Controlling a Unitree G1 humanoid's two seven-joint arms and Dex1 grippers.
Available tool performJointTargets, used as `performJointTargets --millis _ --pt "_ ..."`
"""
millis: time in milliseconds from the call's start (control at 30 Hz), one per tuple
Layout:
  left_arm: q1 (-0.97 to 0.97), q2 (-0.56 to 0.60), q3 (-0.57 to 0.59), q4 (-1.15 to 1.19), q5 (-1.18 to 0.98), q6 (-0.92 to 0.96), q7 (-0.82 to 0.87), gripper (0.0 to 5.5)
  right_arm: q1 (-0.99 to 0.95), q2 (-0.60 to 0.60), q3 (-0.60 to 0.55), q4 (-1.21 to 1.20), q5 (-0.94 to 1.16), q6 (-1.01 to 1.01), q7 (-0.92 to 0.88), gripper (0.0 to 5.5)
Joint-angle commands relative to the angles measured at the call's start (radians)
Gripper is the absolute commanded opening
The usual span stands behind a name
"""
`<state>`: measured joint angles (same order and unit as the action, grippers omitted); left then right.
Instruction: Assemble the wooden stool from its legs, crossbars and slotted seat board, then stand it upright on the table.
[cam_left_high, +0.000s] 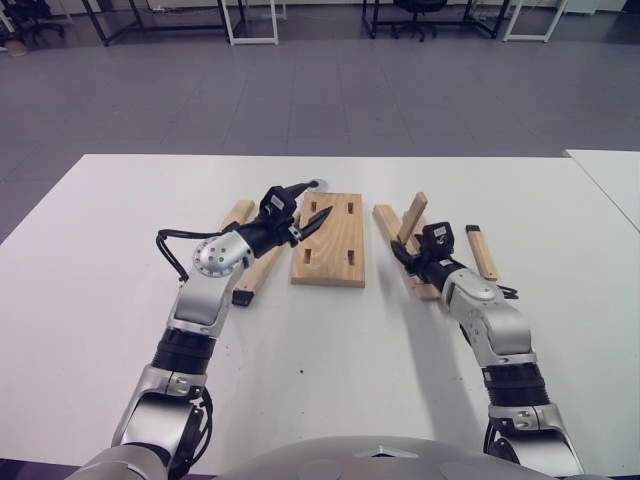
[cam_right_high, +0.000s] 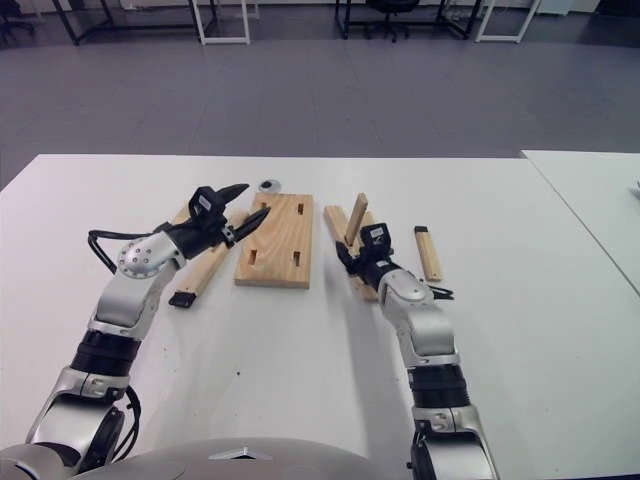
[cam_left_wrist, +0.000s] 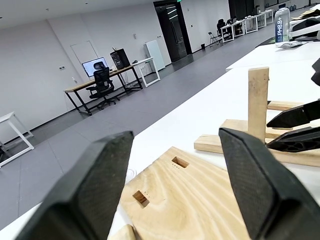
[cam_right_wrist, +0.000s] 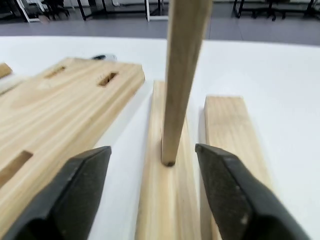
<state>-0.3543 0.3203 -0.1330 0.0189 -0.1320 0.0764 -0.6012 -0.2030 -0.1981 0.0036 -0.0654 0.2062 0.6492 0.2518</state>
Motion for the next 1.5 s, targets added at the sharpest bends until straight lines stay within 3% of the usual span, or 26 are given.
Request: performJointTargets --millis 33,533,667,800,900,1067,1500 --pt "0.009 0.001 -0.011 -0.014 0.020 0.005 0.004 3.13 0.005 -0.005 0.017 -0.043 -0.007 0.100 -0.020 3.18" --pt "0.023 -0.014 -0.029 -0.017 0.041 0.004 0.010 3.13 0.047 -0.058 0.058 -0.023 -0.080 0.155 -0.028 3.18" --pt "0.020 -0.014 -0.022 -0.007 0.044 0.009 0.020 3.13 0.037 -0.059 0.070 -0.005 -0.096 0.111 -0.022 2.41" --pt "0.010 -0.018 0.000 0.016 0.033 0.030 0.045 3.13 0.029 -0.053 0.074 -0.004 -0.094 0.062 -0.004 2.08" --pt "-0.021 -0.094 0.139 0.032 -0.180 0.169 0.065 3.13 0.039 -0.091 0.066 -0.064 -0.090 -0.056 0.055 2.07" --pt "-0.038 -0.196 0.368 0.063 -0.694 0.570 0.057 3.13 0.050 -0.220 0.071 -0.136 -0.077 -0.315 0.259 2.07" --pt "-0.057 -0.239 0.454 0.009 -0.990 0.775 0.103 3.13 0.073 -0.177 0.177 -0.242 -0.052 -0.390 0.344 2.07"
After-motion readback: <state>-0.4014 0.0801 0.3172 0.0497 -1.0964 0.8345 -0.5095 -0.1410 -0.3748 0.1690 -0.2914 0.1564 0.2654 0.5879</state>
